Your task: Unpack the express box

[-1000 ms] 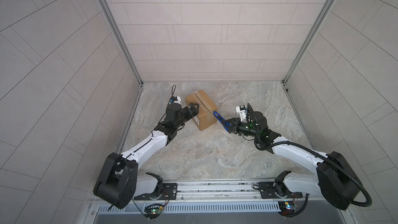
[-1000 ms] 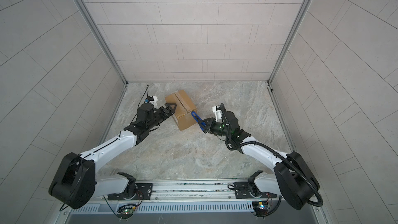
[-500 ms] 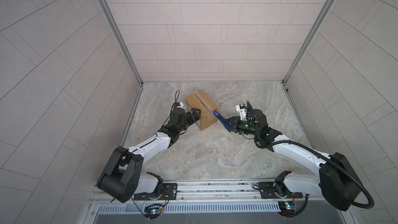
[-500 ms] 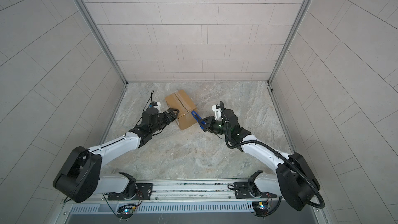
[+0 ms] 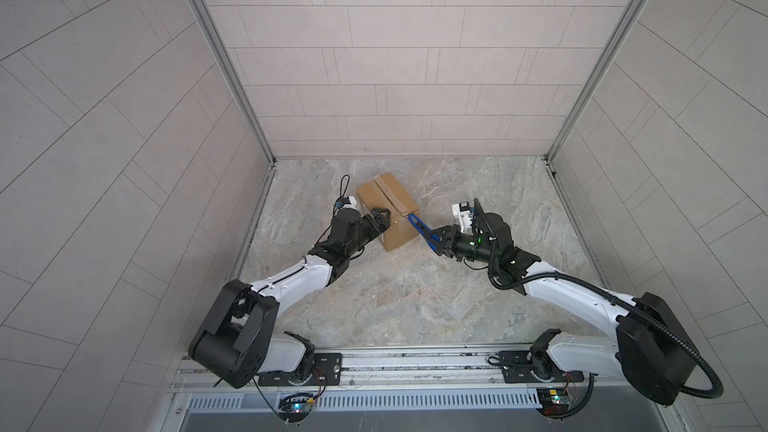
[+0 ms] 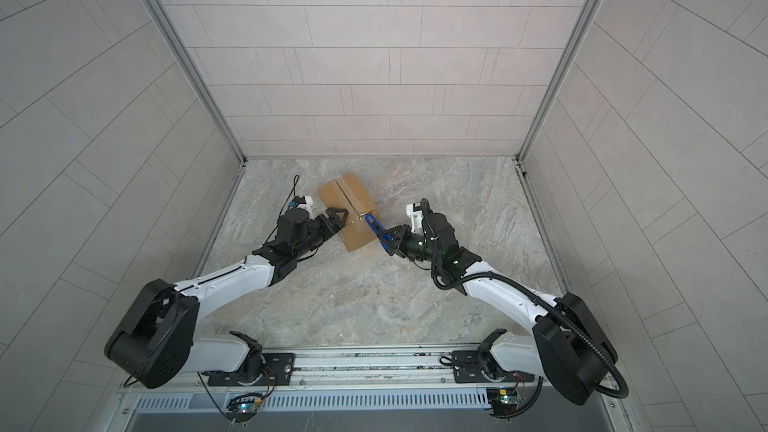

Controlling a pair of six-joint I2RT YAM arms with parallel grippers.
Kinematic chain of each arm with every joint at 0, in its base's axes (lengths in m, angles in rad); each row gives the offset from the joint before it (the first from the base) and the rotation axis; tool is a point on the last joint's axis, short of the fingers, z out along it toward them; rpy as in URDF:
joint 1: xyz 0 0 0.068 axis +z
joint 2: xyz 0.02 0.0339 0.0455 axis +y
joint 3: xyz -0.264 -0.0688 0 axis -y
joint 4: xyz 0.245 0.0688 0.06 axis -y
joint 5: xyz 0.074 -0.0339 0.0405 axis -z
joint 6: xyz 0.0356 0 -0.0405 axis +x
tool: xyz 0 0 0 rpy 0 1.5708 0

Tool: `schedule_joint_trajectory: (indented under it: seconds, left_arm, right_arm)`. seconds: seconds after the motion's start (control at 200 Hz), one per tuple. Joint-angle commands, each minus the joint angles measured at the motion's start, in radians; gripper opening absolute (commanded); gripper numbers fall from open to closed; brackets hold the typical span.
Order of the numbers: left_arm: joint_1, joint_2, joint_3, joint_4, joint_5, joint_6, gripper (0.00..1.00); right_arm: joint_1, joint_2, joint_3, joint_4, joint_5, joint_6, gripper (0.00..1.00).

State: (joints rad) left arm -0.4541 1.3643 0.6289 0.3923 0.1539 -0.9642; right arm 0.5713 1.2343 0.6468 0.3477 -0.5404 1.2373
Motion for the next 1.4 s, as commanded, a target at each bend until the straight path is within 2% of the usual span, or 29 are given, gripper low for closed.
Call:
schedule_joint_trajectory:
  seconds: [0.0,0.26,0.746,0.936,0.956,1.036,1.237,1.397]
  left_arm:
    - [-0.009,0.004,-0.005,0.003,-0.004,0.0,0.92]
    - [-0.008,0.017,0.005,0.052,0.015,-0.022,0.93]
    - [-0.04,0.008,0.007,0.117,0.003,-0.077,0.94]
    - [-0.039,0.015,0.007,0.127,-0.004,-0.087,0.94]
    - [-0.069,0.016,0.007,0.13,-0.004,-0.087,0.94]
    - [-0.073,0.018,0.01,0.137,-0.002,-0.091,0.94]
    - [-0.084,0.016,0.019,0.138,-0.004,-0.093,0.94]
    - [-0.088,0.012,0.02,0.137,-0.006,-0.096,0.94]
  right_arm:
    - [0.003,-0.037,0.042,0.057,-0.012,-0.03,0.0]
    - [0.009,-0.049,0.039,-0.06,0.005,-0.083,0.0]
    - [0.032,0.009,0.014,0.066,0.017,-0.051,0.0]
    - [0.032,-0.04,0.052,0.035,0.025,-0.045,0.0]
    - [0.032,-0.042,0.052,0.034,0.025,-0.044,0.0]
    - [0.036,-0.044,0.05,0.017,0.029,-0.046,0.0]
    - [0.085,0.014,0.034,0.027,0.057,-0.065,0.0]
    - [0.09,0.063,0.02,0.113,0.043,-0.03,0.0]
